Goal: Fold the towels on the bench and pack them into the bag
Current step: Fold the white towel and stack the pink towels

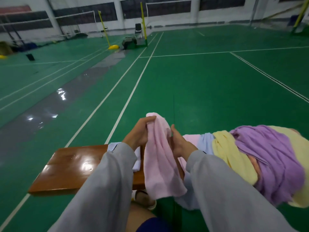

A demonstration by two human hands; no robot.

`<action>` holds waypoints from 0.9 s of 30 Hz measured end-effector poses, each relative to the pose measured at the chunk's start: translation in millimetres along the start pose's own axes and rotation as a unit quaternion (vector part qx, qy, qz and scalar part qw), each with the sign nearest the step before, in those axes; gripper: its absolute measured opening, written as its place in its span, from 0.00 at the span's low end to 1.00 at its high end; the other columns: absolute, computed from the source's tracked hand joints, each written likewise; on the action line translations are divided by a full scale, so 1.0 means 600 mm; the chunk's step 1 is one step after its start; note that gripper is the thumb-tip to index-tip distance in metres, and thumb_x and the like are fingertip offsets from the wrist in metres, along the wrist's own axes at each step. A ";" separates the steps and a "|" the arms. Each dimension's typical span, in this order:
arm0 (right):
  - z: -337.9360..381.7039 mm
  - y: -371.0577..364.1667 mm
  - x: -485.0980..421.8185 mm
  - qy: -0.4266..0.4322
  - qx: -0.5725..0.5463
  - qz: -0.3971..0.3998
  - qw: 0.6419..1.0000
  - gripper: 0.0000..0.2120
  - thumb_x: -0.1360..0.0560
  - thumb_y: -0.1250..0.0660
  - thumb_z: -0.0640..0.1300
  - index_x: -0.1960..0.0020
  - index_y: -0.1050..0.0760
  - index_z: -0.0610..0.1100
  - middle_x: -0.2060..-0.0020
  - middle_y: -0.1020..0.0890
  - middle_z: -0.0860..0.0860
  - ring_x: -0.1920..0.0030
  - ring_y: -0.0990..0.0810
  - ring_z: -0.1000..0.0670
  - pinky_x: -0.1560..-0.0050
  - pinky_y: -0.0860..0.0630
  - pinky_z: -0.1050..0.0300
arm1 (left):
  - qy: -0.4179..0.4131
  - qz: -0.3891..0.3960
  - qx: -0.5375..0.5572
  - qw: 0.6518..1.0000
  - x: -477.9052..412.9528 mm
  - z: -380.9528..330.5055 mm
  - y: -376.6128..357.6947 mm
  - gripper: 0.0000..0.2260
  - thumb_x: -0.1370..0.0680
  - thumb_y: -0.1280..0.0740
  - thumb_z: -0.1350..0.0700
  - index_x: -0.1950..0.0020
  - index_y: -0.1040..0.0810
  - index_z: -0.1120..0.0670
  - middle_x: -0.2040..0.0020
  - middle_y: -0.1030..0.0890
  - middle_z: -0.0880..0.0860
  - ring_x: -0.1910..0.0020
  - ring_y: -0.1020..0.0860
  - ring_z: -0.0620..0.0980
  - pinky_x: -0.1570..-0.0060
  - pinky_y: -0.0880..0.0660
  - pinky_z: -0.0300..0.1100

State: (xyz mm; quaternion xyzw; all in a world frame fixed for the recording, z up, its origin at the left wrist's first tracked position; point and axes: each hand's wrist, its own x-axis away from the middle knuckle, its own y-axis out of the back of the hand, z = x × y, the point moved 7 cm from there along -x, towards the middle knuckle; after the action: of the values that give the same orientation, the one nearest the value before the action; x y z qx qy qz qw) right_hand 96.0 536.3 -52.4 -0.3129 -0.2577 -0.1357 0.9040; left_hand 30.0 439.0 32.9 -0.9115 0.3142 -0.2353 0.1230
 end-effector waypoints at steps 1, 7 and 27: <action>0.016 -0.026 0.008 0.002 -0.007 0.021 1.000 0.44 0.32 0.38 0.79 0.32 0.21 0.45 0.39 0.17 0.40 0.38 0.18 0.38 0.33 0.25 0.42 | -0.010 0.000 0.001 1.000 0.009 -0.007 0.005 0.22 0.19 0.34 0.52 0.32 0.25 0.68 0.42 0.18 0.65 0.45 0.18 0.61 0.41 0.22 0.53; 0.176 -0.138 0.077 0.140 -0.039 0.131 0.981 0.22 0.22 0.32 0.47 0.34 0.24 0.33 0.42 0.18 0.37 0.44 0.19 0.40 0.33 0.25 0.47 | -0.156 0.004 0.069 0.985 0.038 -0.093 0.036 0.22 0.21 0.33 0.58 0.29 0.27 0.65 0.39 0.19 0.65 0.43 0.18 0.59 0.48 0.19 0.50; 0.285 -0.146 0.116 0.129 0.214 0.081 0.965 0.09 0.22 0.29 0.44 0.46 0.23 0.40 0.56 0.17 0.43 0.59 0.17 0.46 0.56 0.17 0.53 | -0.095 -0.123 0.110 0.982 0.021 -0.133 0.090 0.05 0.17 0.34 0.61 0.50 0.29 0.57 0.59 0.25 0.54 0.77 0.30 0.43 0.79 0.33 0.31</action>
State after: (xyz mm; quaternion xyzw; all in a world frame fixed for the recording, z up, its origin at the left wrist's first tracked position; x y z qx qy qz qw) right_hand 53.3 572.0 144.0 -0.1124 -0.1359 -0.0428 0.9834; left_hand -29.6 382.9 86.0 -0.9423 0.1590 -0.1940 0.2215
